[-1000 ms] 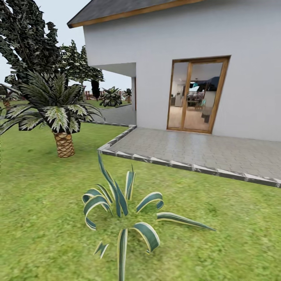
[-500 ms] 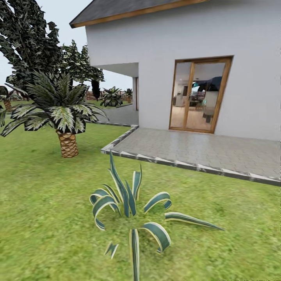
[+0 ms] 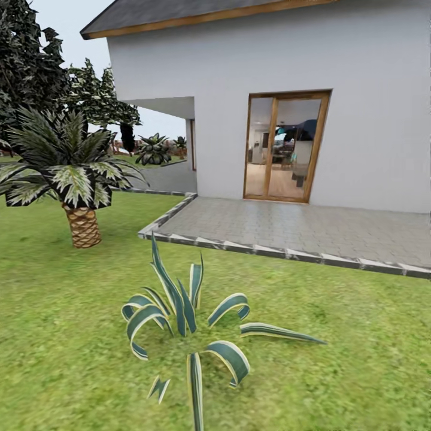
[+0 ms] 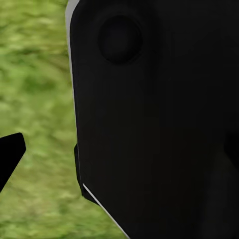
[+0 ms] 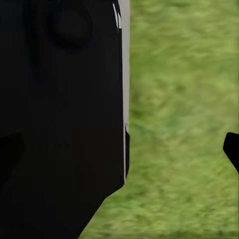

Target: Take the three Easter eggs out of the wicker basket on the lawn in the garden, then place them on the lawn next to a single tree (choose any tree) so that all three eggs are next to the same tree and none are left in the basket.

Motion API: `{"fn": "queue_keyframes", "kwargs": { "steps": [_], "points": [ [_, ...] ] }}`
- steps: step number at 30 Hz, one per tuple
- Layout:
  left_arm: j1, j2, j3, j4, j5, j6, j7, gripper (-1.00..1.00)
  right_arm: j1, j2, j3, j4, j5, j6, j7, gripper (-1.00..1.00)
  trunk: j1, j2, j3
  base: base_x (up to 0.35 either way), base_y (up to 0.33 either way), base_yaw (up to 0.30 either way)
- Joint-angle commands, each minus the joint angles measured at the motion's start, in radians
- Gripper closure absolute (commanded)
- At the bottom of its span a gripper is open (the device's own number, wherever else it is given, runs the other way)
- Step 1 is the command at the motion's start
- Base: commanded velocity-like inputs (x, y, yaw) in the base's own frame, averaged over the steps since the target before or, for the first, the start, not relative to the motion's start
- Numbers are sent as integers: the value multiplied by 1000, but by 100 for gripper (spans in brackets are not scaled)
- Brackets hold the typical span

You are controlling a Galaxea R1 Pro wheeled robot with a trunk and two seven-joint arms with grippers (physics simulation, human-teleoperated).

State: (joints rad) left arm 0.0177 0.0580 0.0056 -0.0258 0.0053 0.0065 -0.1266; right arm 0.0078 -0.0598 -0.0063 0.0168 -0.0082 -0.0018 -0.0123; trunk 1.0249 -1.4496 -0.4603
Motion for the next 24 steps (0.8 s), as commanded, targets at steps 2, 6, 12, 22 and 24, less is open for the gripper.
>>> {"fn": "queue_keyframes", "kwargs": {
  "steps": [2, 6, 12, 22, 24],
  "points": [
    [1, 0, 1, -2, 0, 1, -5, -100, 0, 0, 0, 0, 0, 0, -1, -100, 0, 0, 0, 0, 193, -17],
    [1, 0, 1, -1, -1, 1, -5, -100, 0, 0, 0, 0, 0, 0, -1, -100, 0, 0, 0, 0, 283, -4],
    [1, 0, 1, -2, -1, 1, -5, -100, 0, 0, 2, 0, 1, 0, -1, -100, 0, 0, 0, 0, 309, 0],
    [1, -1, 1, -2, -2, 1, -4, -100, 0, 0, 4, 0, 1, -1, -1, -100, 0, 0, 0, 0, 302, -48],
    [1, -1, 1, -2, 0, 0, -3, -100, 0, 0, 3, 0, 1, -1, 0, -100, 0, 0, 0, 0, 181, -240]
  ]
}}
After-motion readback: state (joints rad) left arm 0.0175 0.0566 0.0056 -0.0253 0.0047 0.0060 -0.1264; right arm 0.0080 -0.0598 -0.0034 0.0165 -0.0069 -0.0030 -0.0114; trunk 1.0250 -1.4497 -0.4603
